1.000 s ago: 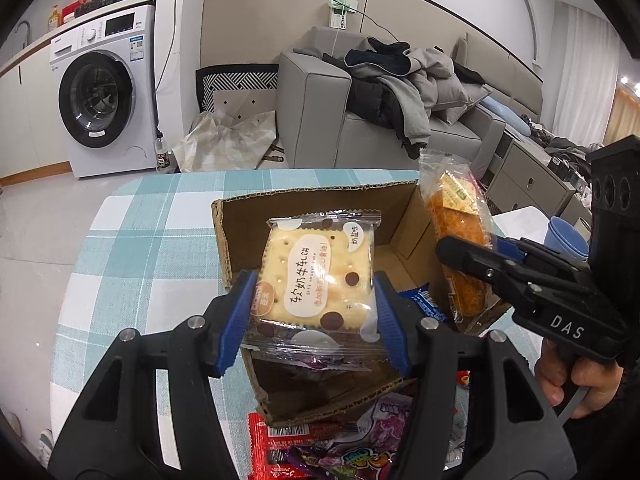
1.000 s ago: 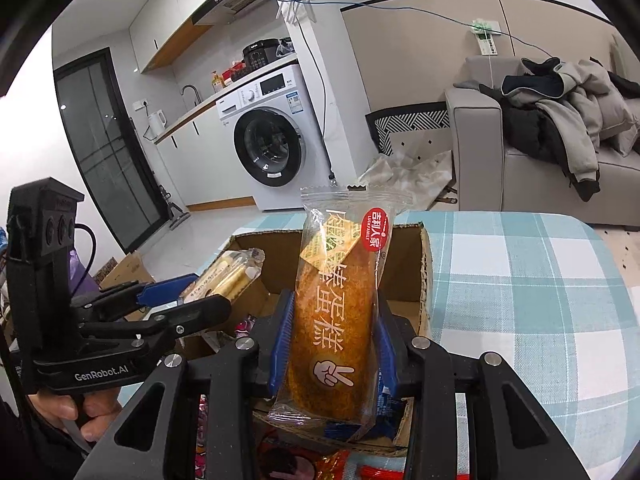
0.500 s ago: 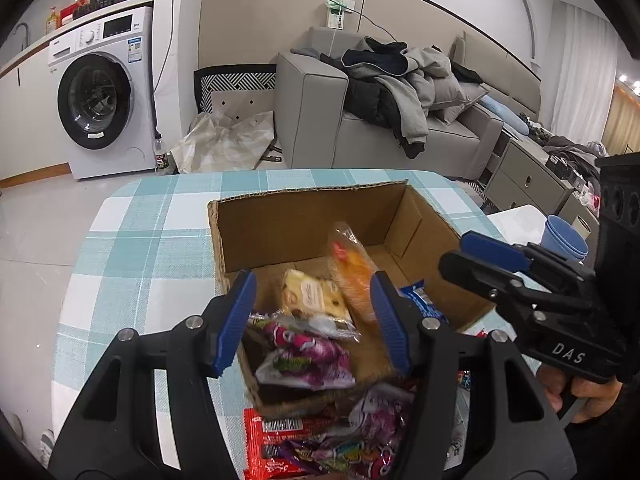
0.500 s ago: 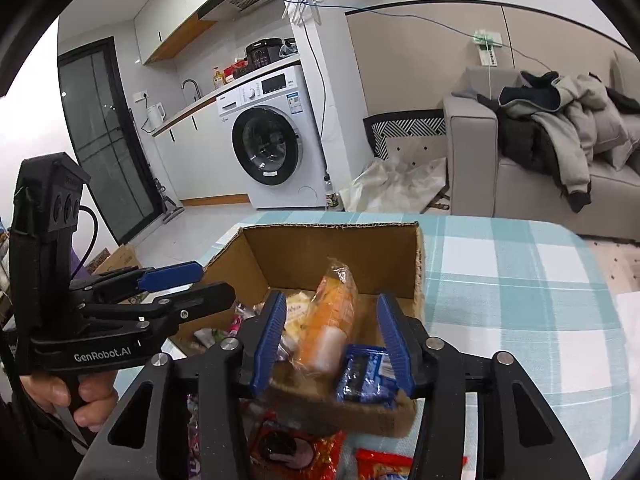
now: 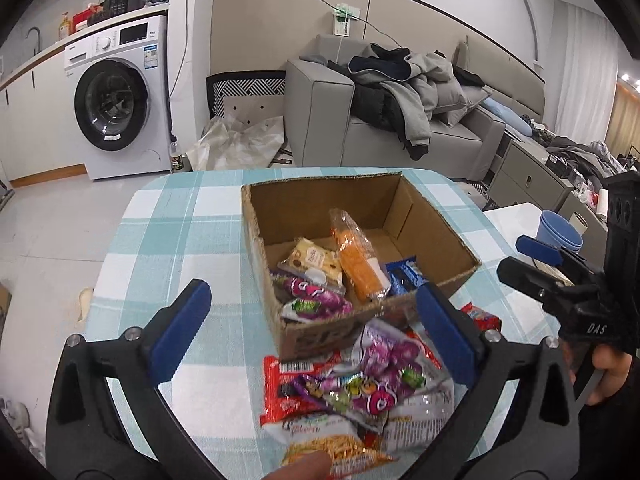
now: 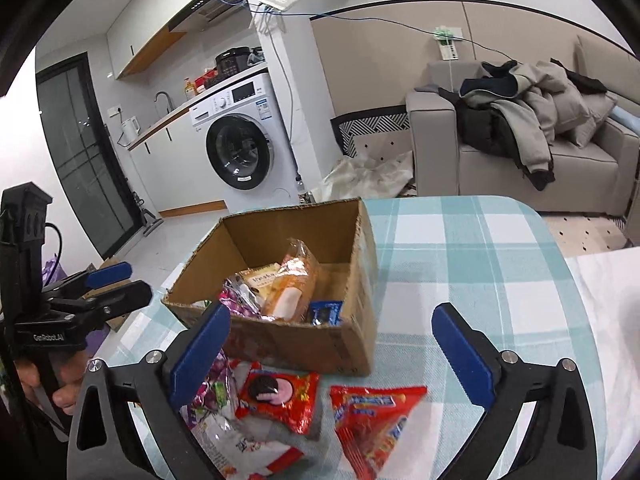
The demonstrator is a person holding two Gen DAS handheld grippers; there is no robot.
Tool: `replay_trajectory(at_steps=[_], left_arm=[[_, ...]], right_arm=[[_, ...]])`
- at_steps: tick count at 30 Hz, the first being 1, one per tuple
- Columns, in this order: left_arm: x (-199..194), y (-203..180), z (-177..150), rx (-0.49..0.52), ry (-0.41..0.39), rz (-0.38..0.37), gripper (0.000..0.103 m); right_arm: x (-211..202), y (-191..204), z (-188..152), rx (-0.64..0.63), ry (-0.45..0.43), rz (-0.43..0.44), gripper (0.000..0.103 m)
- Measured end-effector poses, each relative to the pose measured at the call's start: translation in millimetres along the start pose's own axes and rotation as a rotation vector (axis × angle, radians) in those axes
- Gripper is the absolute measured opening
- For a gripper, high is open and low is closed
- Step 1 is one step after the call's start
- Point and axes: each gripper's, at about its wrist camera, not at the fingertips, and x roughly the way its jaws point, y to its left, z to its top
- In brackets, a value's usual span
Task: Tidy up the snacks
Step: 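Move the left gripper to the noodle snack bag while the right gripper approaches the red chip bag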
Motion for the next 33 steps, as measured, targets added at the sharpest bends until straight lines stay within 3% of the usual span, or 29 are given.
replay_trajectory(at_steps=[15,33], left_arm=[[-33.4,11.1,-56.3,-0.049,0.074,0.016,0.102],[-7.9,11.4,-94.6,-0.084,0.187,0.016,0.102]], right_arm=[[-24.8,-10.5,-49.4,0.055,0.073,-0.025,0.102],[-0.2,-21.2,-76.9,0.094,0.173,-0.033,0.102]])
